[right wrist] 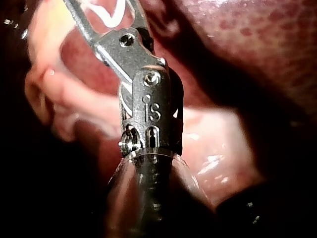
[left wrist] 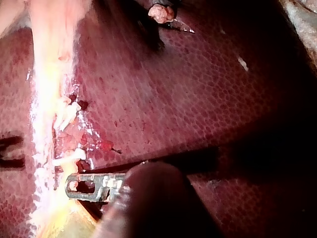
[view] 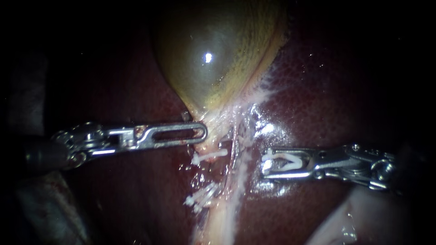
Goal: Clipping first clip right tube
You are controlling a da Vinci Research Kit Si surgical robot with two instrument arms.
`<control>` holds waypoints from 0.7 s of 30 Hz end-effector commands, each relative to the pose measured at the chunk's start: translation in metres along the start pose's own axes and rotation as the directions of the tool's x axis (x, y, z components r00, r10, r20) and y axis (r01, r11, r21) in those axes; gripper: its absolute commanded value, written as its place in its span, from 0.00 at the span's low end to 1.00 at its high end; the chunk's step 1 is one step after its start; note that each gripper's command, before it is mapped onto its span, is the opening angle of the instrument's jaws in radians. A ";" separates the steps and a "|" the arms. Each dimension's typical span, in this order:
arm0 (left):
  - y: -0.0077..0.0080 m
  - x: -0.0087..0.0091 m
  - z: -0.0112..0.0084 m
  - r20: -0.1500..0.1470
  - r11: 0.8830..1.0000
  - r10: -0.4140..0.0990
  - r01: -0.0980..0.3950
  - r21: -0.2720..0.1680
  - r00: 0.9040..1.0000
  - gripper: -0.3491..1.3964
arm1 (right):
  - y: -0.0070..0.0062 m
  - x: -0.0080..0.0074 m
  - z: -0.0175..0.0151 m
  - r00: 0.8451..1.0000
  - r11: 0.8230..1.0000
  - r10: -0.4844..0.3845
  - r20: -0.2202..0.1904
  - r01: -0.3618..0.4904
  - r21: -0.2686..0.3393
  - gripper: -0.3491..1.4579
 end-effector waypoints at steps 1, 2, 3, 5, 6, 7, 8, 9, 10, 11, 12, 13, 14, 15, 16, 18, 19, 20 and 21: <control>0.0000 0.0000 0.0000 0.001 1.000 0.000 0.000 -0.002 1.000 0.00 | 0.0000 0.0000 0.0000 1.000 1.000 0.000 0.000 0.000 0.000 0.43; 0.0000 0.0000 0.0000 0.001 1.000 0.000 0.000 -0.002 1.000 0.00 | 0.0000 0.0000 0.0000 1.000 1.000 0.000 0.000 0.000 0.000 0.43; 0.0001 0.0000 -0.0001 0.001 1.000 0.000 0.000 -0.002 1.000 0.00 | -0.0001 0.0000 0.0001 1.000 1.000 0.000 0.000 0.000 0.000 0.43; 0.0003 0.0000 -0.0005 0.007 1.000 -0.001 0.001 -0.007 1.000 0.00 | -0.0001 0.0000 0.0002 1.000 1.000 0.006 -0.001 -0.006 -0.001 0.43; 0.0004 0.0000 -0.0008 0.009 1.000 -0.001 0.002 -0.009 1.000 0.00 | -0.0002 0.0000 0.0003 1.000 1.000 0.012 0.000 -0.012 0.002 0.44; 0.0006 0.0002 -0.0013 0.012 1.000 -0.003 0.003 -0.011 1.000 0.00 | -0.0002 0.0000 0.0004 1.000 1.000 0.012 0.001 -0.012 0.004 0.44; 0.0007 0.0003 -0.0017 0.014 1.000 -0.004 0.004 -0.012 1.000 0.00 | -0.0003 0.0000 0.0005 1.000 1.000 0.013 0.002 -0.013 0.006 0.44; 0.0008 0.0004 -0.0021 0.016 1.000 -0.004 0.005 -0.014 1.000 0.00 | -0.0004 0.0001 0.0007 1.000 1.000 0.019 0.002 -0.019 0.008 0.44; 0.0008 0.0005 -0.0025 0.018 1.000 -0.005 0.006 -0.015 1.000 0.00 | -0.0006 0.0001 0.0009 1.000 1.000 0.019 0.002 -0.019 0.007 0.44; 0.0009 0.0006 -0.0029 0.020 1.000 -0.006 0.006 -0.017 1.000 0.00 | -0.0007 0.0001 0.0011 1.000 1.000 0.025 0.002 -0.025 0.009 0.45; 0.0010 0.0008 -0.0034 0.023 1.000 -0.007 0.007 -0.018 1.000 0.00 | -0.0008 0.0001 0.0013 1.000 0.999 0.031 0.003 -0.031 0.011 0.45; 0.0010 0.0008 -0.0038 0.025 1.000 -0.007 0.008 -0.020 1.000 0.00 | -0.0009 0.0001 0.0014 0.999 0.999 0.032 0.004 -0.032 0.013 0.45; 0.0011 0.0008 -0.0042 0.027 1.000 -0.008 0.008 -0.021 1.000 0.00 | -0.0010 0.0001 0.0017 0.999 0.999 0.038 0.004 -0.038 0.015 0.45; 0.0012 0.0009 -0.0047 0.029 1.000 -0.008 0.009 -0.023 1.000 0.00 | -0.0011 0.0001 0.0018 0.999 0.999 0.044 0.005 -0.044 0.017 0.45; 0.0013 0.0010 -0.0051 0.036 1.000 -0.009 0.010 -0.020 0.999 0.00 | -0.0011 0.0001 0.0020 0.999 0.999 0.050 0.005 -0.050 0.019 0.45; 0.0016 0.0012 -0.0061 0.043 1.000 -0.011 0.012 -0.021 0.999 0.00 | -0.0012 0.0000 0.0023 0.998 0.998 0.055 0.004 -0.055 0.018 0.45; 0.0018 0.0013 -0.0065 0.047 1.000 -0.012 0.013 -0.025 0.999 0.00 | -0.0013 0.0000 0.0025 0.998 0.998 0.061 0.005 -0.061 0.020 0.45; 0.0020 0.0014 -0.0069 0.049 1.000 -0.013 0.014 -0.026 0.999 0.00 | -0.0013 -0.0001 0.0027 0.998 0.998 0.067 0.005 -0.067 0.022 0.45; 0.0022 0.0015 -0.0074 0.051 1.000 -0.014 0.016 -0.027 0.999 0.00 | -0.0013 -0.0001 0.0028 0.997 0.997 0.072 0.005 -0.072 0.022 0.45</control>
